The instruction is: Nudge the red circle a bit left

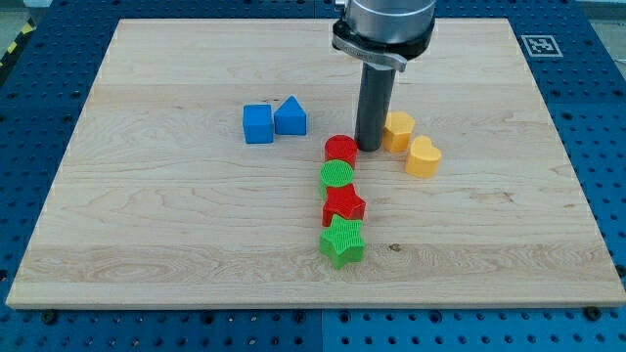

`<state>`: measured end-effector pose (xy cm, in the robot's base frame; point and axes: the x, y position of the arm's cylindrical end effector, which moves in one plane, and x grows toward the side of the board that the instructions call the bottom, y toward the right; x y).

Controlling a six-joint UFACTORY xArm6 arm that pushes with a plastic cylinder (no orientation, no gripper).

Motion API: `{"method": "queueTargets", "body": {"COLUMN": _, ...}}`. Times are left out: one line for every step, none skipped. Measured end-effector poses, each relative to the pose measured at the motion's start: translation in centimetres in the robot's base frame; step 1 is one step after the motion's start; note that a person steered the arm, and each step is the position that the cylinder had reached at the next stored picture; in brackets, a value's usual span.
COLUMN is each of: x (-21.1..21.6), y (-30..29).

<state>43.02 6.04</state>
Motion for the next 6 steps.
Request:
{"method": "queueTargets", "body": {"x": -0.6, "y": 0.9}}
{"method": "queueTargets", "body": {"x": -0.6, "y": 2.8}}
{"method": "queueTargets", "body": {"x": -0.6, "y": 3.8}}
{"method": "queueTargets", "body": {"x": -0.5, "y": 1.4}}
{"method": "queueTargets", "body": {"x": 1.7, "y": -1.3}}
{"method": "queueTargets", "body": {"x": 4.5, "y": -1.2}}
